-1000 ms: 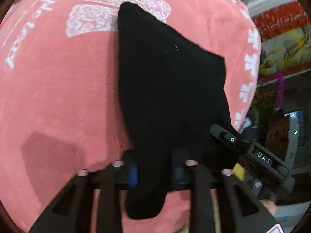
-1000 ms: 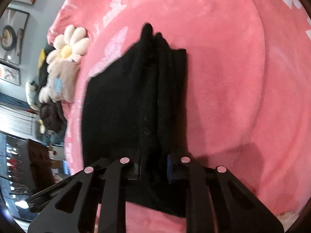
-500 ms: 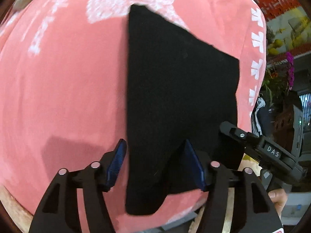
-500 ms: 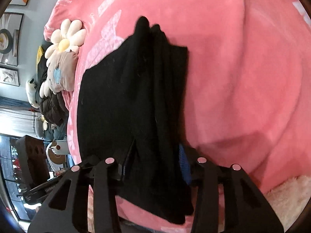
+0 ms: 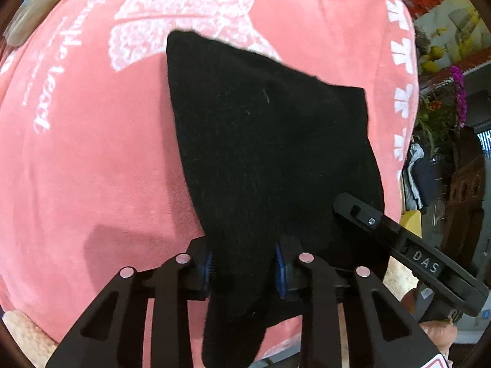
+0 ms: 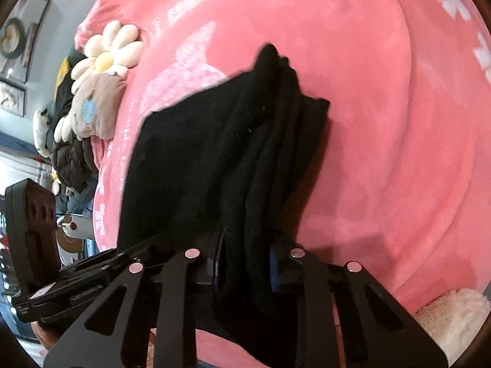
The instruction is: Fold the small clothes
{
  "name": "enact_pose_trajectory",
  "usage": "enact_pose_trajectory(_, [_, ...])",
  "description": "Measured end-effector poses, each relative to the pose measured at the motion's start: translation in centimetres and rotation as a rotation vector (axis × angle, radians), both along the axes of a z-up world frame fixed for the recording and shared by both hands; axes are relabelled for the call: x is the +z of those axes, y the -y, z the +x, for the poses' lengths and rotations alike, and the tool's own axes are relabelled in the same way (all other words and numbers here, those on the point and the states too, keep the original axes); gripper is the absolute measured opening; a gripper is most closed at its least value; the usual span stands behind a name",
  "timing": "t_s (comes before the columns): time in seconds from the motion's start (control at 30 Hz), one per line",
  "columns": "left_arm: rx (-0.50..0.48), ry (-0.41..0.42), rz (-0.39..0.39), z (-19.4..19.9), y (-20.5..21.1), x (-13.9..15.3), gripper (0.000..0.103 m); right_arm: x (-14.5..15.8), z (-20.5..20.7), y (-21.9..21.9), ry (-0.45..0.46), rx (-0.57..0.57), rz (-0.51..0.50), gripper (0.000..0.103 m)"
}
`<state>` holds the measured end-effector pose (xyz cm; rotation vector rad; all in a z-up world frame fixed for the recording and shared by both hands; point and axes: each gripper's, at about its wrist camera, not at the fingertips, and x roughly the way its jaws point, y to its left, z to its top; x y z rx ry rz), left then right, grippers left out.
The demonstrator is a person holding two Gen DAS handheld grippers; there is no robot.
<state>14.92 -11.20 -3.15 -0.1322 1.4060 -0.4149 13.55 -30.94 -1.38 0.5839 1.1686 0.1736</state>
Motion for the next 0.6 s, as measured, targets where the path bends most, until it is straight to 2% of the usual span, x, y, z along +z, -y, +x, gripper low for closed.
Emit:
enact_pose_trajectory(0.23, [-0.001, 0.119, 0.032, -0.8, -1.7, 5.2, 0.024, 5.7, 0.0, -3.2, 0.111, 0.053, -0.026, 0.02])
enact_pose_trajectory(0.6, [0.083, 0.248, 0.04, -2.3, -9.1, 11.2, 0.024, 10.7, -0.1, -10.4, 0.232, 0.143, -0.012, 0.02])
